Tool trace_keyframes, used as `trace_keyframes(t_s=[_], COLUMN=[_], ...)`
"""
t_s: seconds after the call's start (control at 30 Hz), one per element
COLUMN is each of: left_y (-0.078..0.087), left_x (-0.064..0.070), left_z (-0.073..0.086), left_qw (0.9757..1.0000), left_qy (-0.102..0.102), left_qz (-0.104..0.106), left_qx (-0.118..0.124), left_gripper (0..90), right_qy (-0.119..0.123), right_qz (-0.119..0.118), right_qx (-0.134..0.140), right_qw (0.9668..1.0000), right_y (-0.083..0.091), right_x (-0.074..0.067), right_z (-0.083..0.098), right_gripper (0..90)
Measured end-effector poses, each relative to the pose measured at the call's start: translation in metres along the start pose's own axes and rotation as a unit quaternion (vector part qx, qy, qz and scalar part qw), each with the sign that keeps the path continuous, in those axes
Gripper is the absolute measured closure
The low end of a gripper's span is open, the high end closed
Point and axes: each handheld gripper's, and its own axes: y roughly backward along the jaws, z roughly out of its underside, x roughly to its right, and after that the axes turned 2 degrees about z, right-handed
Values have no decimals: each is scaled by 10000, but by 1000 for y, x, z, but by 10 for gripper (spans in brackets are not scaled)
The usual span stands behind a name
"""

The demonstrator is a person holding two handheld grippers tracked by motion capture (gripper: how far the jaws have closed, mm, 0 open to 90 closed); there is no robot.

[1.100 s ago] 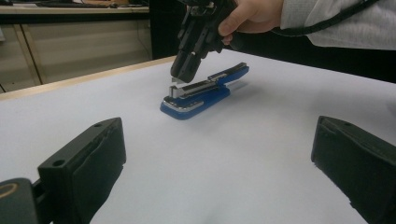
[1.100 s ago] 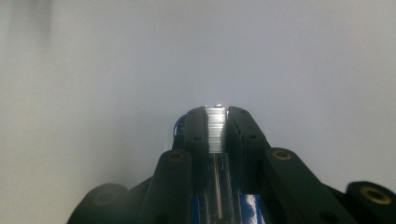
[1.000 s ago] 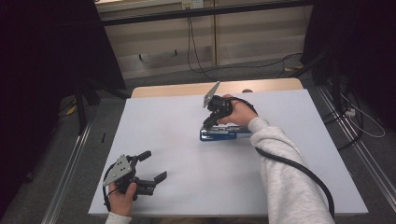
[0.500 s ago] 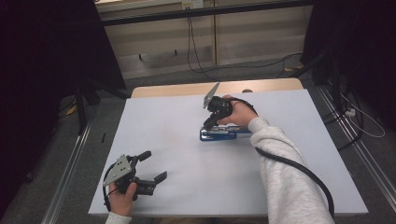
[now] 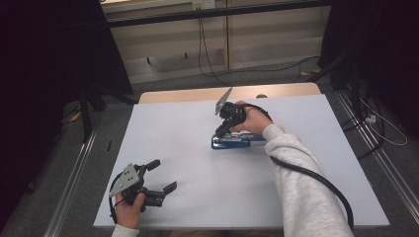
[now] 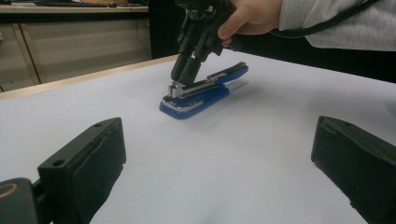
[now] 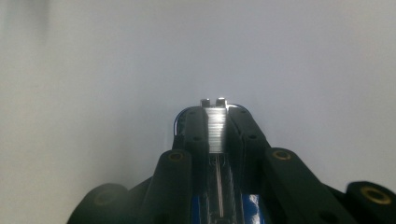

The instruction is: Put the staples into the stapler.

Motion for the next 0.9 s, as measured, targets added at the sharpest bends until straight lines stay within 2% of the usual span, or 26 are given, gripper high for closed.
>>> trace_keyframes(t_s=[0.53,0.63,0.67,0.73,0.77,0.8,0.9], left_y=[-1,-1,-1,-1,-1,-1,-1], left_x=[0,0,0,0,0,0,0], left_z=[0,0,0,0,0,0,0], left_qw=[10000,10000,10000,10000,10000,10000,10000], left_qy=[-9,-2,12,8,3,25,24], left_qz=[50,65,5,57,56,-3,-10], left_qx=[5,-5,1,1,2,24,22], left_gripper=[31,31,31,31,31,31,31], right_qy=[-20,-38,-18,-28,-103,-99,-94], right_qz=[-16,-12,-13,-7,29,37,29], right_qx=[-35,16,54,114,176,197,224], right_qw=[10000,10000,10000,9999,9998,9998,9997], right_y=[-2,-2,-2,-2,-2,-2,-1], right_x=[0,0,0,1,0,0,0], right_z=[-1,-1,-1,-1,0,0,0], right_gripper=[782,776,775,763,724,725,727])
